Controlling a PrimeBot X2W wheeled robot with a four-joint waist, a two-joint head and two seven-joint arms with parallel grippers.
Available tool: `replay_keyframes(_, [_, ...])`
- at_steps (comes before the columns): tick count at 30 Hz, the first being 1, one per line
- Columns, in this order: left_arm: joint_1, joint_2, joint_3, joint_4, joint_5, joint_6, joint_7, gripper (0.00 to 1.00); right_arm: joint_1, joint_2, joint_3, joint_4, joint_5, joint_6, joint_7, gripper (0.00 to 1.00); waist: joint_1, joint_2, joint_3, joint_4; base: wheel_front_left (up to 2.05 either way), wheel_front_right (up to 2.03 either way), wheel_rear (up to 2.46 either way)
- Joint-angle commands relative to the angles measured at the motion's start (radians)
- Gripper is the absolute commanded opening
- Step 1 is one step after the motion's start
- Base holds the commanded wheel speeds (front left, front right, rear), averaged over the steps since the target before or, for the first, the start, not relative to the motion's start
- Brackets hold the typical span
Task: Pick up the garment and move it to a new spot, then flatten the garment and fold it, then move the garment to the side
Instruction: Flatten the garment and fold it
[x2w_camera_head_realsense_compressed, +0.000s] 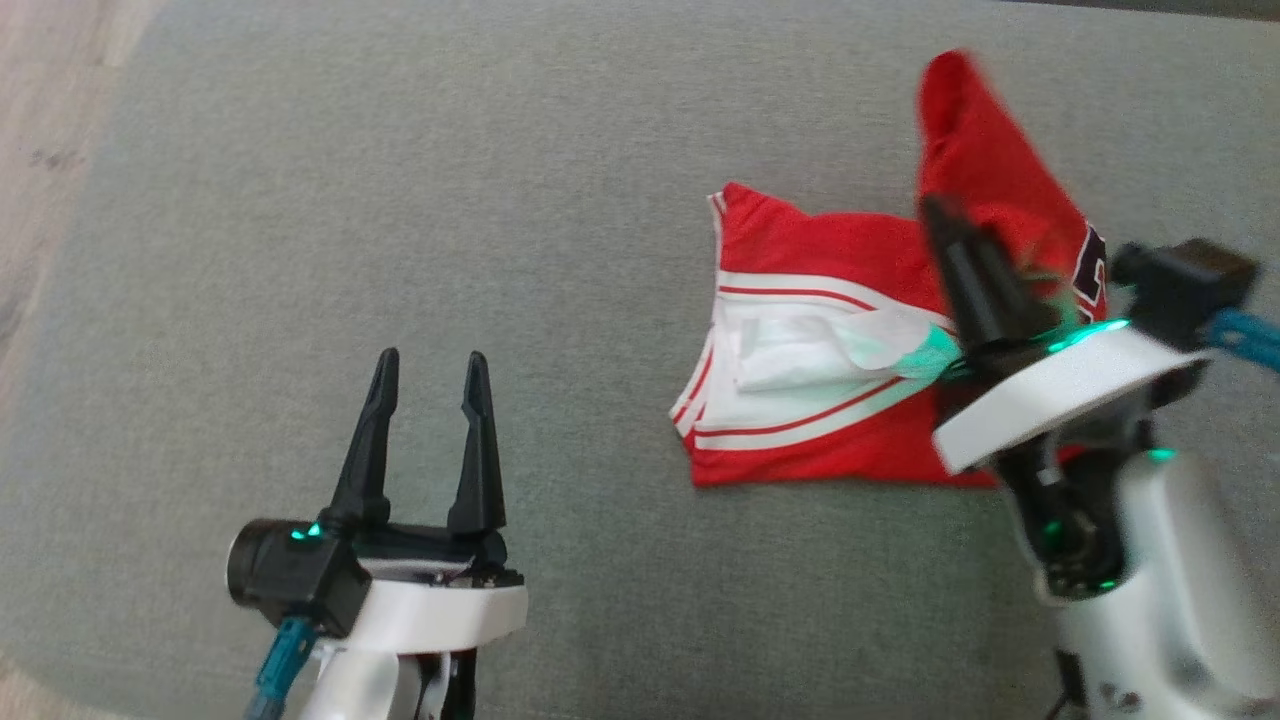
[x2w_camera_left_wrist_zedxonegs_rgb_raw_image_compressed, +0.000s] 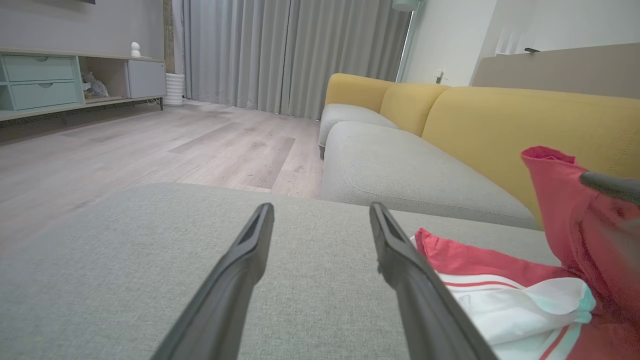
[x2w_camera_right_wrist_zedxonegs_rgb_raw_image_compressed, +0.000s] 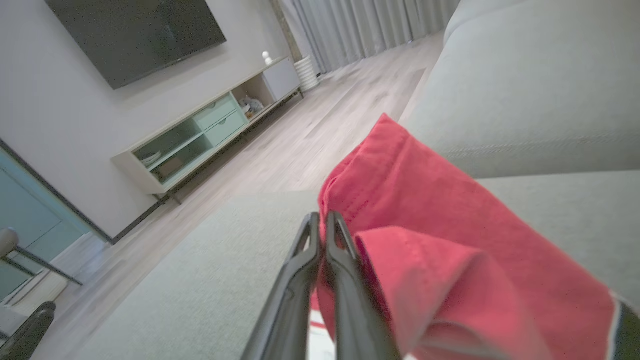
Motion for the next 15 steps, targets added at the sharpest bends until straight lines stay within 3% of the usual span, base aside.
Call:
replay_keyframes(1, [-0.023,-0.002,0.022,-0.025,-0.006,0.003,-0.006,1.00,-0.034,0.016,0.039,-0.021,-0.005,-0.001,-0.014,0.00,0.0000,0.0000,0.004,0.019,0.00,0.00,0.00])
replay_keyframes(12, [-0.016,-0.002,0.011,-0.014,-0.027,0.017,-0.006,1.00,-0.047,0.026,0.230,0.132,0.050,-0.001,-0.103,0.00,0.0000,0.0000,0.002,0.065,0.00,0.00,0.00])
replay_keyframes(13, [-0.016,-0.002,0.011,-0.015,-0.028,0.018,-0.006,1.00,-0.047,0.026,0.246,0.138,0.060,-0.001,-0.106,0.07,0.0000,0.0000,0.003,0.065,0.00,0.00,0.00])
replay_keyframes(14, [-0.016,-0.002,0.012,-0.015,-0.029,0.019,-0.006,1.00,-0.047,0.026,0.259,0.141,0.075,-0.001,-0.111,0.32,0.0000,0.0000,0.004,0.064,0.00,0.00,0.00])
replay_keyframes(15, [-0.016,-0.002,0.013,-0.015,-0.030,0.020,-0.006,1.00,-0.047,0.026,0.272,0.142,0.089,-0.001,-0.116,0.87,0.0000,0.0000,0.005,0.062,0.00,0.00,0.00])
